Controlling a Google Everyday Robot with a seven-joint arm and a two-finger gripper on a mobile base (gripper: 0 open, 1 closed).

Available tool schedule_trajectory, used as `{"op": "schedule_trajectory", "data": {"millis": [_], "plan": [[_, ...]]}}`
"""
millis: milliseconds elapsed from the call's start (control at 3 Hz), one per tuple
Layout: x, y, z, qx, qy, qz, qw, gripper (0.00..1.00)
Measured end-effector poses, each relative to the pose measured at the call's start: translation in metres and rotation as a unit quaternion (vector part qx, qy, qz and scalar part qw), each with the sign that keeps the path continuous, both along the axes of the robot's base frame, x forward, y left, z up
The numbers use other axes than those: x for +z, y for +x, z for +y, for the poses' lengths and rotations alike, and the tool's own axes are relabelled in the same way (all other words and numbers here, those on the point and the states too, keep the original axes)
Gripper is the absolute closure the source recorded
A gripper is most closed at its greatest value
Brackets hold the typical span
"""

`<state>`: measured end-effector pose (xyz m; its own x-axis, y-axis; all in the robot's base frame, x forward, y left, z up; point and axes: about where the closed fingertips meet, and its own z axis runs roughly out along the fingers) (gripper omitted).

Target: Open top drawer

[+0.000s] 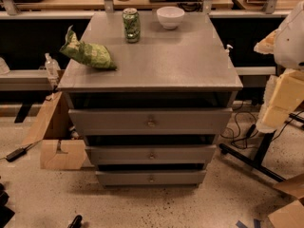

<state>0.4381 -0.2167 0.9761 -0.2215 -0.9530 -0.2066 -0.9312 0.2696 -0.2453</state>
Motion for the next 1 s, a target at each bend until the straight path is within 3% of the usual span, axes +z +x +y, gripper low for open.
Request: {"op": "schedule_trajectory", "data": {"millis": [333,667,1000], "plan": [[-0.001,0.000,0.000,0.000,0.001,0.000,1.0000,0.00],[-0.021,0.008,0.011,0.010,0.026,-0.008,0.9996,0.00],[-0.064,0.006,0.024,0.041,0.056,-0.018,0.9975,0.00]]}}
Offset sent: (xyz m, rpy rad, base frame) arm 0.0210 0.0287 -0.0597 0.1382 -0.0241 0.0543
